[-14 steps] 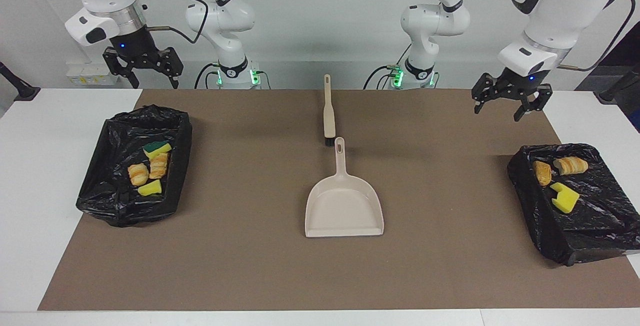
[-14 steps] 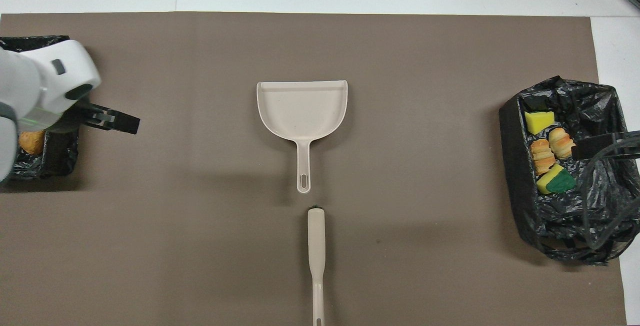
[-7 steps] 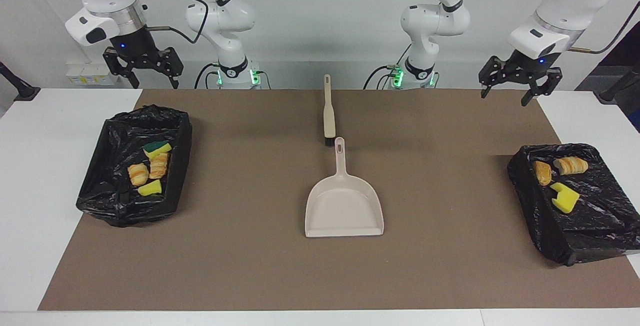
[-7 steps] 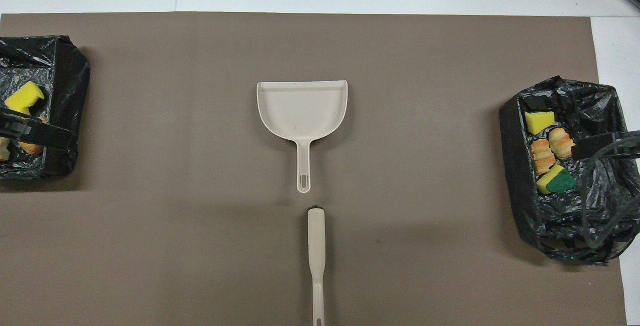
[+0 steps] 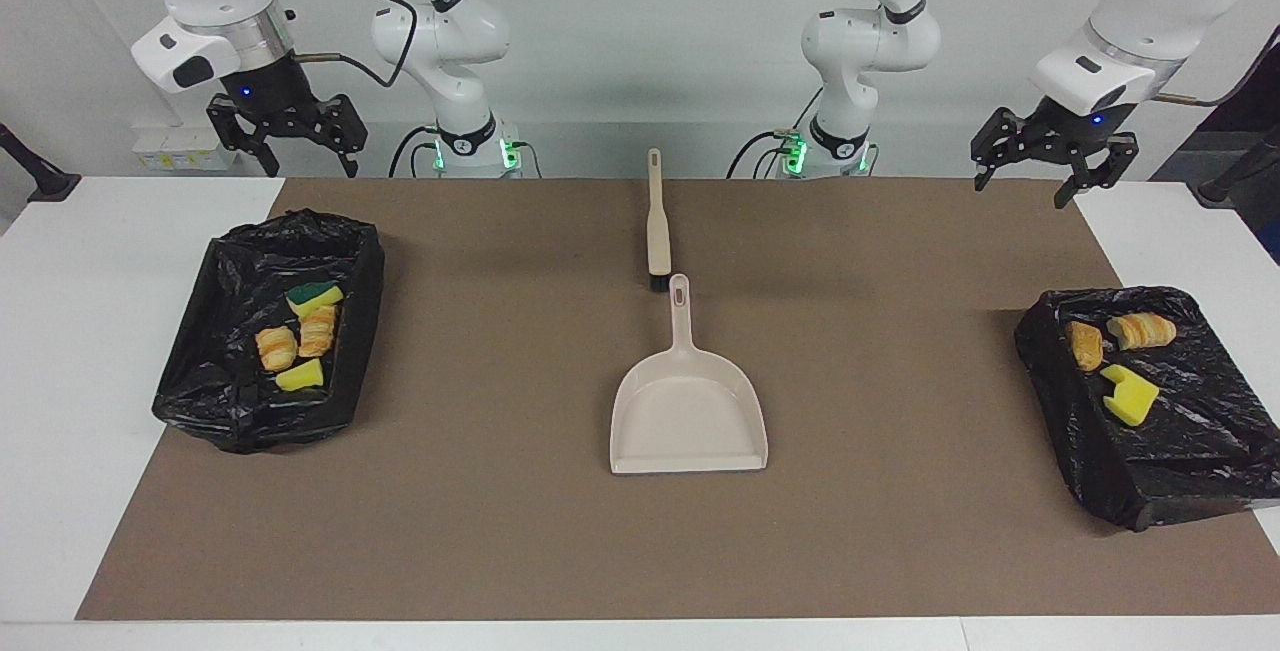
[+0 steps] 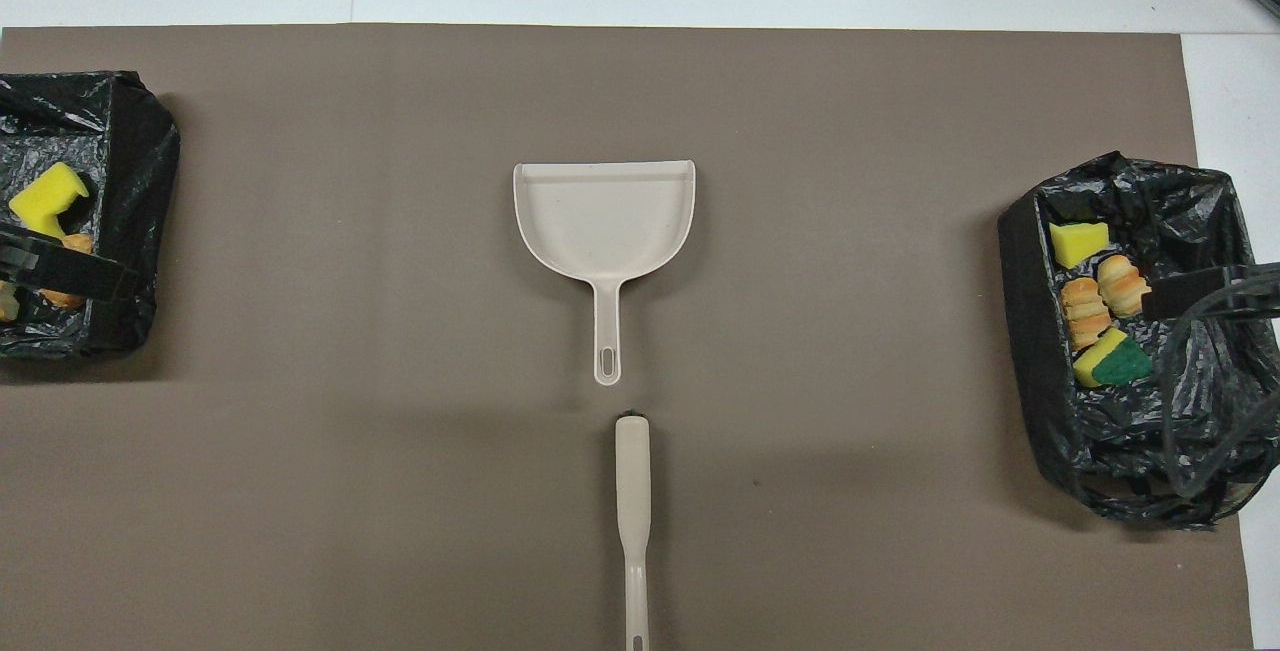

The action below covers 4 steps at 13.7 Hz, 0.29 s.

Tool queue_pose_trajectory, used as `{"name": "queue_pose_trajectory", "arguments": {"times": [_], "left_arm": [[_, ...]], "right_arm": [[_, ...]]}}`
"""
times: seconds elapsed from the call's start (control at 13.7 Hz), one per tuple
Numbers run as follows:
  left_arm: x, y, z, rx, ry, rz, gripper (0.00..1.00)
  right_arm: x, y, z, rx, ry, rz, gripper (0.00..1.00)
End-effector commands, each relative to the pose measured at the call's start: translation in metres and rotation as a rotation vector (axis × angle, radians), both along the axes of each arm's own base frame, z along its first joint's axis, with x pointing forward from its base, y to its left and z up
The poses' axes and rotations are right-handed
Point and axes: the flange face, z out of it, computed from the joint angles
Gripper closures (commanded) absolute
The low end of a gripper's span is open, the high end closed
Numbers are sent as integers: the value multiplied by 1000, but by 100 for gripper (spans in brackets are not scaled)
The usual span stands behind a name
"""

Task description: Sweep and dump trash in bin

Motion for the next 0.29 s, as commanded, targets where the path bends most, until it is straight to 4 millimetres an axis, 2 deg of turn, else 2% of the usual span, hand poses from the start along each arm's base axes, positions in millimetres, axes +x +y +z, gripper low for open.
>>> {"name": "queue_pose_trajectory", "arguments": {"times": [0.0,0.22], "left_arm": [[-5,3,2,11,-3,34,0],[-6,2,2,12,-3,37,0]], "right_arm": [[-7,-1,-1,15,-4,-23,0],[-7,0,0,15,-6,-23,0]]}}
